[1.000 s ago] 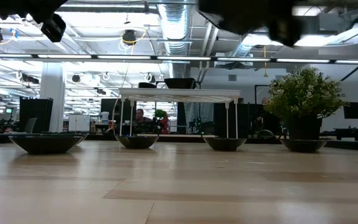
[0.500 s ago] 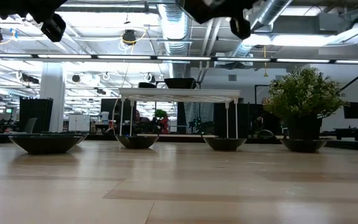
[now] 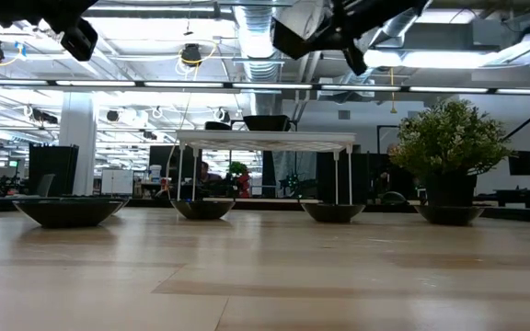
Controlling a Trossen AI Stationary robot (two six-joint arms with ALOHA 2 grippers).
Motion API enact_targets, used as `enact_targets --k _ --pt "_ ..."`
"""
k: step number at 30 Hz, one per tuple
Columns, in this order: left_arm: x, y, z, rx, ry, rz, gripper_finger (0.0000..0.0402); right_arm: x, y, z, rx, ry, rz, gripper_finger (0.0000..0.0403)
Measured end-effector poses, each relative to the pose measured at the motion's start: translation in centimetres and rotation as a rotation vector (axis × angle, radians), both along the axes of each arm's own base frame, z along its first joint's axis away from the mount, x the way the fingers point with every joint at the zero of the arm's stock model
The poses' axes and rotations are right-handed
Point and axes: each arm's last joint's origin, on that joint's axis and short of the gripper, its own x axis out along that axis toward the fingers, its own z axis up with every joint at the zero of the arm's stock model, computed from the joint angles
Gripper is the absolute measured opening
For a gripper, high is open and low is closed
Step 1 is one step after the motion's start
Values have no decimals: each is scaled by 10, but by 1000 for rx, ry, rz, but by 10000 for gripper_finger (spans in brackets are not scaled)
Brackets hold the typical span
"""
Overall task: Pick & Place Mini shaped plates
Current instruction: Stack the black distorted square plate on top of the black distorted square plates on the shelf
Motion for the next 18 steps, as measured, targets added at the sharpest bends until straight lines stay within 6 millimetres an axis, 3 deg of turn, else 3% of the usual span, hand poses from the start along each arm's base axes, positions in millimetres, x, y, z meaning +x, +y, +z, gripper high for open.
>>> enact_targets --k 4,9,18 --pt "0 0 1 -5 -8 1 86 20 -11 -8 105 -17 -27 0" --pt "0 0 1 -4 -11 1 86 45 -30 3 139 -45 -72 0" --pt "0 0 1 2 -12 0 86 71 -82 -1 174 266 -149 0"
